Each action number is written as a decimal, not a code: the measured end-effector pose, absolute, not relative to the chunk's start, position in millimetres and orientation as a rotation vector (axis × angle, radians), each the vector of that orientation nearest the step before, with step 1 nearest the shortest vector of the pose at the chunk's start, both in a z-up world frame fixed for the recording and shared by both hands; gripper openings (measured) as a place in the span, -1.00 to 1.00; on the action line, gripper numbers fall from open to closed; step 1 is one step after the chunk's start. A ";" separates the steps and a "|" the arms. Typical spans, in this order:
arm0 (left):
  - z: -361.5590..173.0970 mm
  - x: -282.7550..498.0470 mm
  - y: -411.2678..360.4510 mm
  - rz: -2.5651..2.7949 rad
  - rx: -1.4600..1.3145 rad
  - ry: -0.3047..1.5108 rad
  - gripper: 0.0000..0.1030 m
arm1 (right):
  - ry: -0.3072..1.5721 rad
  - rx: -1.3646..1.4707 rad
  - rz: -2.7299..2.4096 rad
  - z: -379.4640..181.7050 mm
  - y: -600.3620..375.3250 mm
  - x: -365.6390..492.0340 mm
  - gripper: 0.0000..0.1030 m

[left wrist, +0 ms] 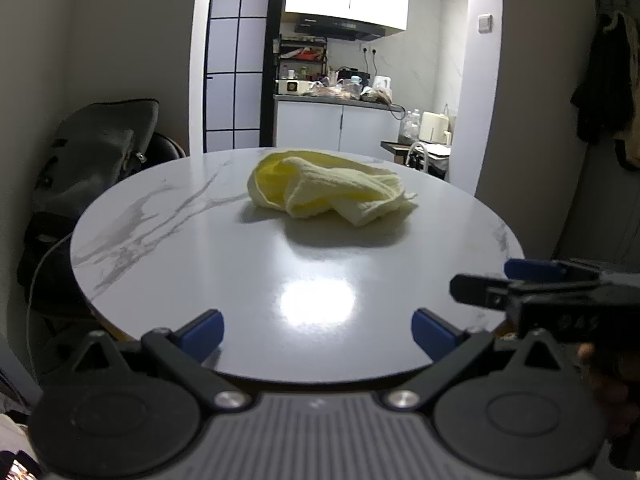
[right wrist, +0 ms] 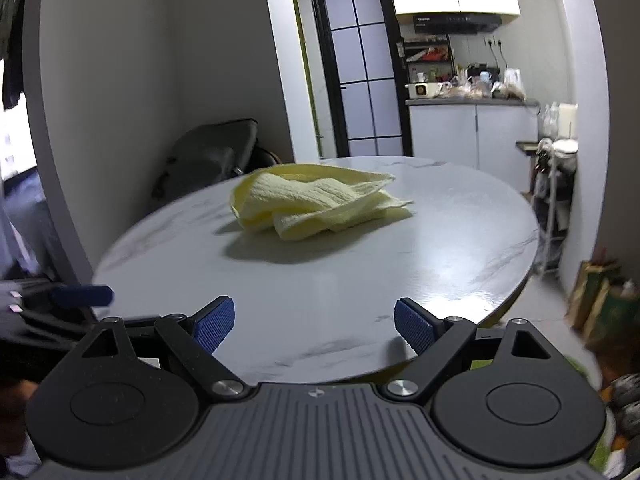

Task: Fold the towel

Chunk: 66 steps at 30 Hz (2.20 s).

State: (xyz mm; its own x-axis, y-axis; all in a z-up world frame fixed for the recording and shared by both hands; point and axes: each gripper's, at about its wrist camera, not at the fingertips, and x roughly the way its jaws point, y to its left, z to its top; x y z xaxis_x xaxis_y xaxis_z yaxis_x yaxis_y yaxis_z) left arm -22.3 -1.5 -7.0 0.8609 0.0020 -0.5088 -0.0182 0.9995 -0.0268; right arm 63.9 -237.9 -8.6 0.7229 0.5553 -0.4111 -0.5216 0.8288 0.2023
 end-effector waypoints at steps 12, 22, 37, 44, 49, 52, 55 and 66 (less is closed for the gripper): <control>3.2 -19.7 6.3 -0.008 -0.037 0.535 0.99 | 0.464 0.044 0.575 -0.1 -232.0 67.4 0.76; 5.1 -14.6 15.2 0.002 -0.039 0.540 0.99 | 0.466 0.046 0.534 -0.8 -229.1 76.3 0.76; 2.7 -9.1 17.0 -0.012 -0.018 0.529 0.99 | 0.472 0.023 0.518 -1.1 -229.3 89.0 0.76; 4.0 -2.9 16.9 -0.055 -0.045 0.549 0.99 | 0.485 -0.006 0.546 2.3 -229.4 98.1 0.76; 9.2 8.4 12.5 -0.054 -0.025 0.562 0.99 | 0.500 -0.017 0.536 8.6 -231.4 111.4 0.76; 11.3 15.1 11.4 -0.050 -0.021 0.577 0.95 | 0.512 -0.013 0.528 11.3 -233.8 121.2 0.76; 12.9 23.1 9.8 -0.057 -0.007 0.590 0.92 | 0.519 -0.021 0.528 13.1 -234.4 129.7 0.76; 18.2 46.0 7.9 -0.061 -0.003 0.605 0.82 | 0.563 -0.032 0.585 19.5 -231.3 153.7 0.76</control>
